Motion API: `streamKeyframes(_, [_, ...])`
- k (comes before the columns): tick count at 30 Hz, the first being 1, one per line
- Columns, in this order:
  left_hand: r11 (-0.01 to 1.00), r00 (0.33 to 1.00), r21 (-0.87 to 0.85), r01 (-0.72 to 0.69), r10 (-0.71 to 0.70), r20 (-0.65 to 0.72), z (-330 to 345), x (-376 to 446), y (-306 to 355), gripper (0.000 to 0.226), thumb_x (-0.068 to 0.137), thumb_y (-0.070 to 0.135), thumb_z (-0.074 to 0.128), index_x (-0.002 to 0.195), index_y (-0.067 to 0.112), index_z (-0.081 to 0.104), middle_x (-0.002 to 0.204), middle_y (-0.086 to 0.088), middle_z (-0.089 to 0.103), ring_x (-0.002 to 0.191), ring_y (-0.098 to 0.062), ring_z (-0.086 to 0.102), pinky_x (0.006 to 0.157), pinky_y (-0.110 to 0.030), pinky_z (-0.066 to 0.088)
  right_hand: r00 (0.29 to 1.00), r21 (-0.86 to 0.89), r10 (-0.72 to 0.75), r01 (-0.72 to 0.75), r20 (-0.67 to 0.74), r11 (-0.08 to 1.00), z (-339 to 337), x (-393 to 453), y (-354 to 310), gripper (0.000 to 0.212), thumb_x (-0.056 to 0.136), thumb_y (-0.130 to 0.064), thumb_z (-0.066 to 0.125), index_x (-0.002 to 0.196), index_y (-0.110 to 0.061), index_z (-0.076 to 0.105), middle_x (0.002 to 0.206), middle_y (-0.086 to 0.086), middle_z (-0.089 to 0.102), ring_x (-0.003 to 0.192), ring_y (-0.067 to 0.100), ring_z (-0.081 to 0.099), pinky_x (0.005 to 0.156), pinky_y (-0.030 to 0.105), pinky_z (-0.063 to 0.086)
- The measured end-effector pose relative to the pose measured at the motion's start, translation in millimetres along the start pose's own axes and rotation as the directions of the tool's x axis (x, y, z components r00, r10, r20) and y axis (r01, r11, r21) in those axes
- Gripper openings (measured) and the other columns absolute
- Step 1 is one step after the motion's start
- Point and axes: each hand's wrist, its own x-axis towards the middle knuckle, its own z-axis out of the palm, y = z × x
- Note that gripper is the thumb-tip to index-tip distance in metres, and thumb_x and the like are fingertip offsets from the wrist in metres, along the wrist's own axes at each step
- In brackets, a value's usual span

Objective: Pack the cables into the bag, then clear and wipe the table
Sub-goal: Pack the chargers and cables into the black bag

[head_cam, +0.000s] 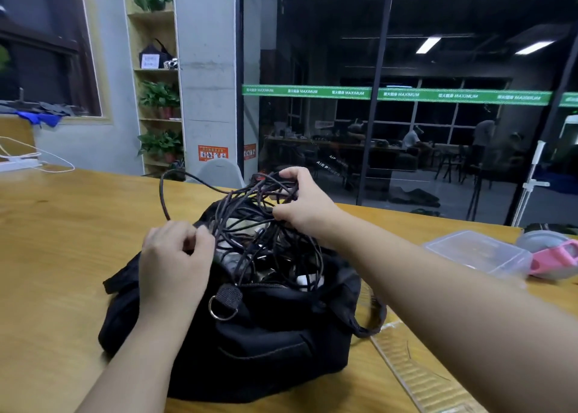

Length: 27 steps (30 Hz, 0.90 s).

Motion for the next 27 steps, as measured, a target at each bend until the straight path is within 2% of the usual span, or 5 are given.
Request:
streamKeyframes(5, [0.918,0.916,0.034,0.395,-0.397,0.063,-4,15,6,0.052,0.077,-0.002,0.057,0.122,0.011,0.034,0.136,-0.009,0.022,0.126,-0.028,0.02,0.082,-0.031,0.028,0.997,-0.071,-0.009,0.015,0.079,0.997,-13,-26,-9,0.07,0.087,0.0,0.052,0.142,-0.032,0.022,0.117,-0.001,0.052,0.05,0.012,0.046,0.041,0.015,0.038])
streamKeyframes(11, [0.933,0.947,-0.161,0.321,-0.32,0.035,-17,22,-13,0.05,0.073,-0.011,0.053,0.111,0.02,0.045,0.118,-0.005,0.034,0.107,-0.022,0.041,0.071,-0.024,0.032,0.995,-0.135,-0.057,0.069,0.086,0.988,-5,-40,-4,0.074,0.087,0.005,0.045,0.138,-0.042,0.019,0.131,-0.001,0.05,0.055,0.015,0.049,0.046,0.024,0.039])
streamKeyframes(16, [0.373,0.732,-0.808,0.456,-0.673,0.102,-34,40,-23,0.016,0.089,0.003,0.036,0.086,0.016,0.045,0.098,-0.006,0.045,0.075,-0.019,0.052,0.072,-0.032,0.05,0.996,-0.125,-0.04,0.05,0.081,0.991,2,-49,9,0.079,0.086,0.008,0.042,0.135,-0.048,0.019,0.131,-0.005,0.048,0.06,0.017,0.052,0.048,0.025,0.038])
streamKeyframes(23, [0.798,0.889,-0.41,0.442,-0.33,0.316,-21,69,0,0.029,0.096,0.028,0.032,0.094,0.028,0.061,0.073,0.001,0.069,0.074,-0.017,0.064,0.08,-0.034,0.043,0.998,-0.118,-0.045,0.049,0.04,0.992,-2,-56,17,0.077,0.089,0.005,0.045,0.139,-0.046,0.017,0.129,-0.005,0.054,0.056,0.004,0.047,0.047,0.013,0.034])
streamKeyframes(27, [0.849,0.821,-0.197,0.49,-0.374,0.431,3,72,25,0.029,0.096,0.011,0.027,0.094,0.012,0.055,0.037,-0.003,0.041,0.032,-0.017,0.056,0.035,-0.012,0.038,1.0,-0.123,-0.011,0.012,0.008,0.992,-2,-59,21,0.08,0.091,0.002,0.046,0.143,-0.046,0.009,0.13,-0.003,0.055,0.05,0.002,0.047,0.041,0.009,0.033])
